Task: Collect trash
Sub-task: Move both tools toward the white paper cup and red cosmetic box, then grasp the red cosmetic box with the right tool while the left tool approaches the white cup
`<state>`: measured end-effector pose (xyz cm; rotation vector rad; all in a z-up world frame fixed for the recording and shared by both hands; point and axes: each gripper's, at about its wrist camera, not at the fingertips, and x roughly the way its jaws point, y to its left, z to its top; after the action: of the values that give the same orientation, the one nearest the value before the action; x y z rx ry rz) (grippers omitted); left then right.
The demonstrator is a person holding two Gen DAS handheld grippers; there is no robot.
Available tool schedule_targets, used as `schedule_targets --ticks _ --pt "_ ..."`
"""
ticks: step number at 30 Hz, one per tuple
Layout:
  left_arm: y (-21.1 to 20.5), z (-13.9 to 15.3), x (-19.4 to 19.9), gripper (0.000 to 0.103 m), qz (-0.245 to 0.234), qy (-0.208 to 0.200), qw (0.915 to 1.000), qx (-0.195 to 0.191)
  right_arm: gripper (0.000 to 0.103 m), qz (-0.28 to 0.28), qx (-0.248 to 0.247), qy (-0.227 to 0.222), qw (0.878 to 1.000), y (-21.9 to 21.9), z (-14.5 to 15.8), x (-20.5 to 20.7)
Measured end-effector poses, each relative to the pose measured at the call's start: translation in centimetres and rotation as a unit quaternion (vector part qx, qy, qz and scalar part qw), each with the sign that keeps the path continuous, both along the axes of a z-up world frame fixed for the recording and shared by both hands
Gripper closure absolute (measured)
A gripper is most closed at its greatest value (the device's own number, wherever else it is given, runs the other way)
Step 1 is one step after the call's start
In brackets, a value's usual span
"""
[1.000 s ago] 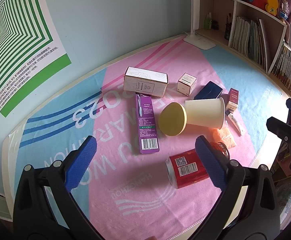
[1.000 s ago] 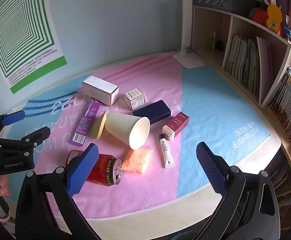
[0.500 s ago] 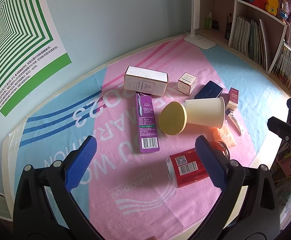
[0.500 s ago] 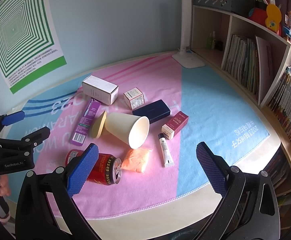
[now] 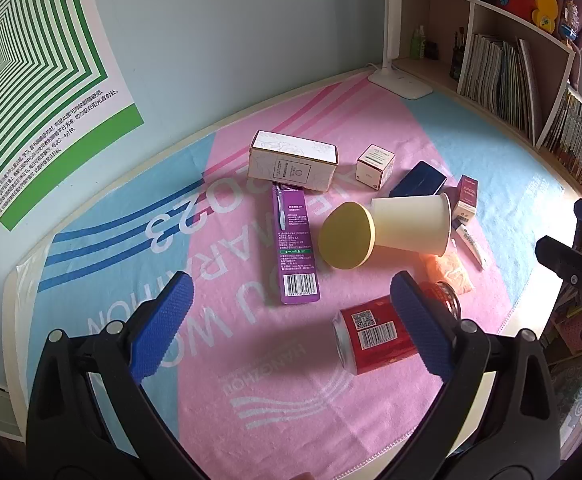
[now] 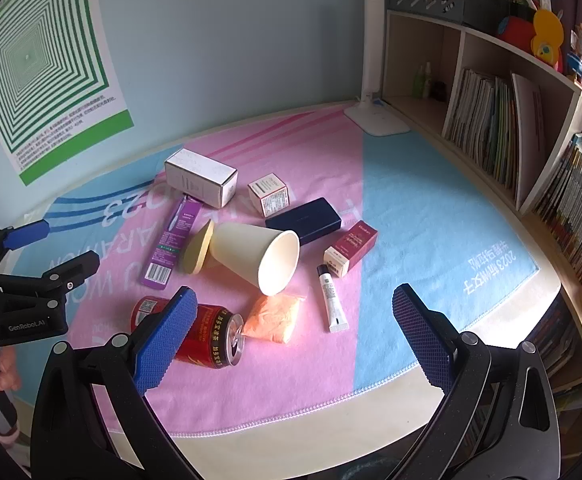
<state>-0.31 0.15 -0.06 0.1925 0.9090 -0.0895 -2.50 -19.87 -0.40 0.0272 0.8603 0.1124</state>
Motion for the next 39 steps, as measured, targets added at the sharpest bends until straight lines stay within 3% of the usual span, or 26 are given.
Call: schedule_targets --ticks 23,28,30,39 --pt "-0.5 -1.2 0.5 0.006 -0.007 0.014 0.9999 0.001 0.006 -0.005 0.001 0.015 1.000 -0.7 -1.0 0.5" --pt "-1.1 -1.8 1.1 0.007 -0.013 0.027 0.9995 0.010 0.006 -0.009 0.004 0.020 1.000 -1.2 -1.4 0.9" --pt "-1.4 -2.2 1.3 0.006 -0.017 0.052 0.9984 0.014 0.006 -0.011 0.006 0.024 1.000 -1.5 -1.6 1.2" --pt "-3.0 -3.4 2.9 0.007 -0.032 0.061 0.9976 0.003 0.006 -0.015 0.010 0.046 0.999 -2.9 -3.1 2.8"
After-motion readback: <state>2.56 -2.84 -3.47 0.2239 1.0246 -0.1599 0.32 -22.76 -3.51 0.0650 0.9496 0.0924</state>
